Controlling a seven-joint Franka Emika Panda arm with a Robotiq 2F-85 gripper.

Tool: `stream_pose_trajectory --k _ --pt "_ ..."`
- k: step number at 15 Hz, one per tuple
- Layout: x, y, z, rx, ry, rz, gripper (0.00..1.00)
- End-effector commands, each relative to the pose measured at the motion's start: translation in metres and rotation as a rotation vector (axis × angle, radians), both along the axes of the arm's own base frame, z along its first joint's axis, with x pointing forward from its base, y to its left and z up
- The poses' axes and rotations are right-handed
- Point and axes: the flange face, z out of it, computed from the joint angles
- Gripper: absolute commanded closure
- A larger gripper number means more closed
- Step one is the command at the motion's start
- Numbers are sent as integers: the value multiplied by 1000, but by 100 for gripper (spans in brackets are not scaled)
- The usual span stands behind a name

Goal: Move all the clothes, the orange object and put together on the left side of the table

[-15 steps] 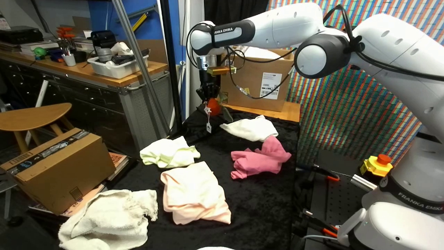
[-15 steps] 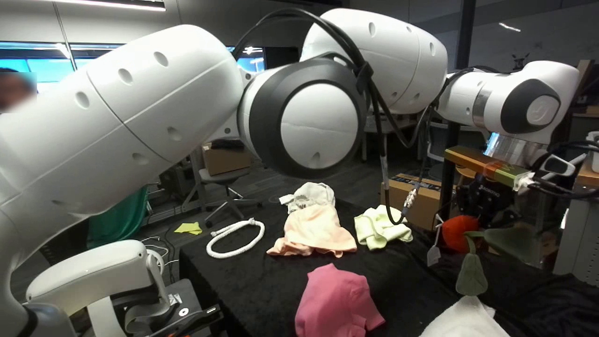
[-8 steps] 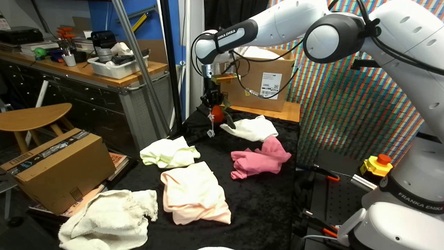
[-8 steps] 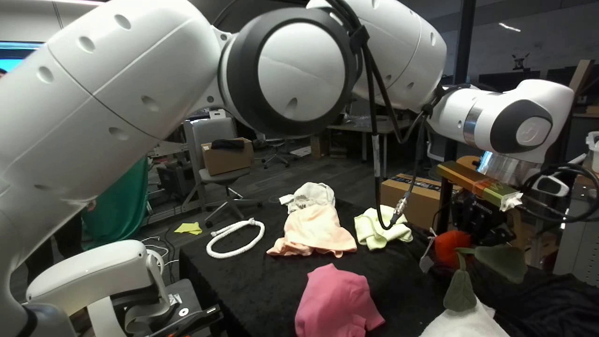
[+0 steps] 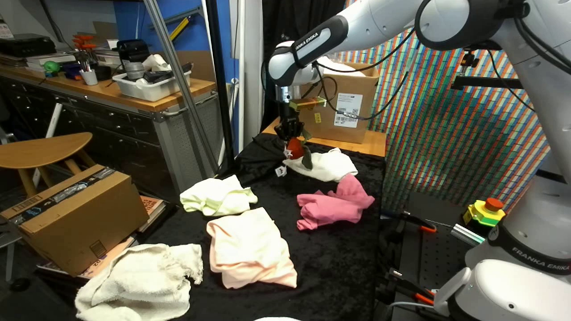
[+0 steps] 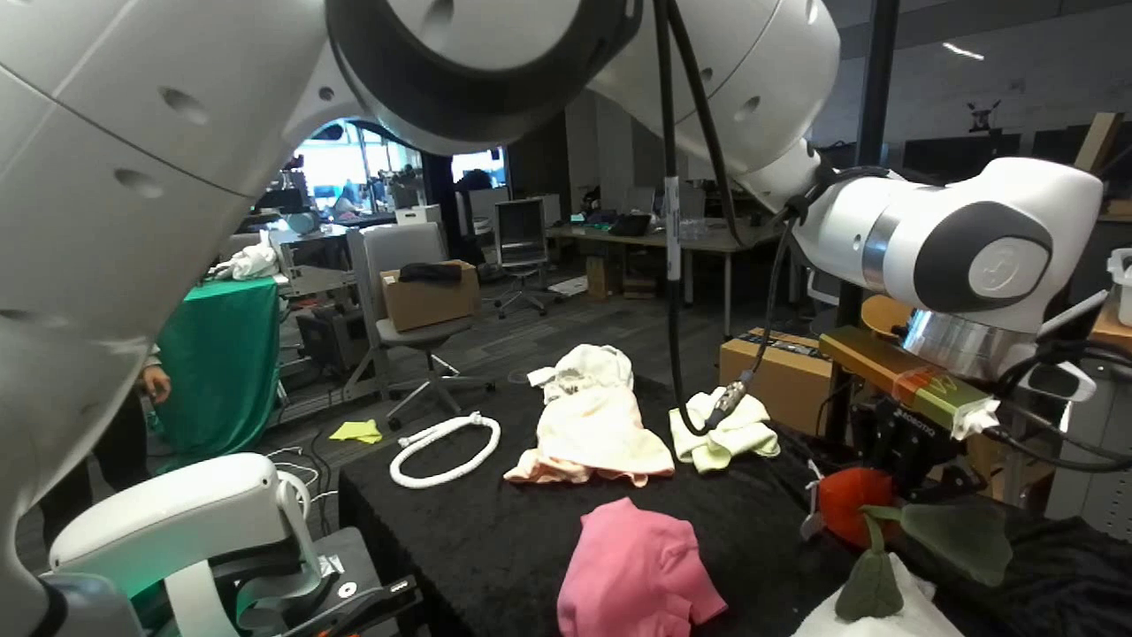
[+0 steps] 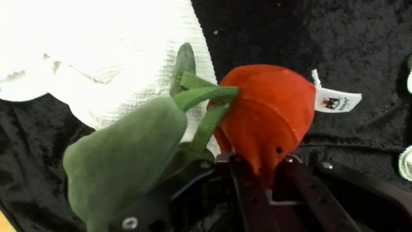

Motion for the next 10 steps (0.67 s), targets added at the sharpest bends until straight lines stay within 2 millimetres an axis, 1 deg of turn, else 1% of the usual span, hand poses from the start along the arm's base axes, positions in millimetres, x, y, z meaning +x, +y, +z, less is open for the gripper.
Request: stream_pose_trajectory --k 1,6,8,10 --pt "-43 -3 17 13 -41 50 88" --pt "-95 0 25 34 -91 170 89" --pt "-117 8 29 47 -116 210 89" --pt "-141 19 34 62 -132 248 89"
